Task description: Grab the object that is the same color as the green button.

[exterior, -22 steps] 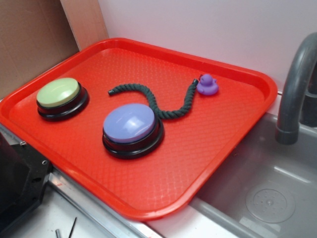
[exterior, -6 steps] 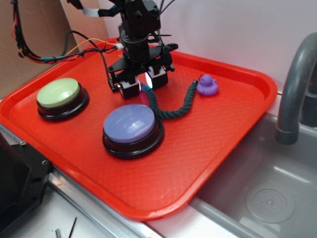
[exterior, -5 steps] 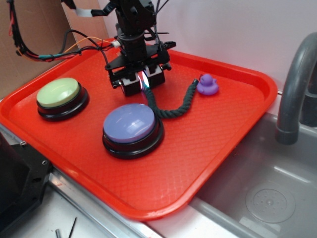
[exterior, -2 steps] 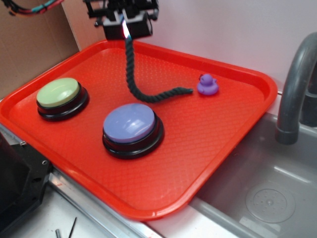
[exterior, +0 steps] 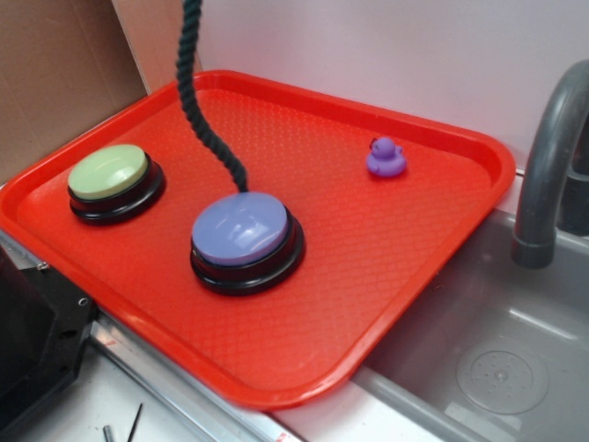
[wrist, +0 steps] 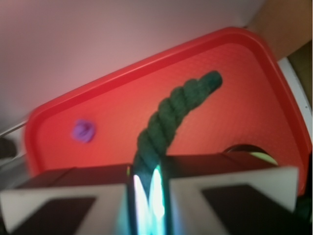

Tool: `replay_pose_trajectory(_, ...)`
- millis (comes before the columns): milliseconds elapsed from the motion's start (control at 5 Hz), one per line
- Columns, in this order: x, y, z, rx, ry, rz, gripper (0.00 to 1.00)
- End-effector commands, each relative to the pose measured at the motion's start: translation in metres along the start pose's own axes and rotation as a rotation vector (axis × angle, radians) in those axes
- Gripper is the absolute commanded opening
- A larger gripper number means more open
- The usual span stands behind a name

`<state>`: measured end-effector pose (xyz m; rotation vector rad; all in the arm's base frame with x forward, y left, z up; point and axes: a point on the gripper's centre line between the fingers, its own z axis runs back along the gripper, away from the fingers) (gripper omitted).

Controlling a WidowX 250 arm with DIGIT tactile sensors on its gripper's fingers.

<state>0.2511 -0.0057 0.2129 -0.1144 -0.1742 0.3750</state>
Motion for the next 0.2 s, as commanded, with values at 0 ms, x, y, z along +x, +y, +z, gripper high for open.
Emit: replay_pose_trajectory(0,0.0053,0.0125,0.0264,-0.011,-0.1,0.05,0.0)
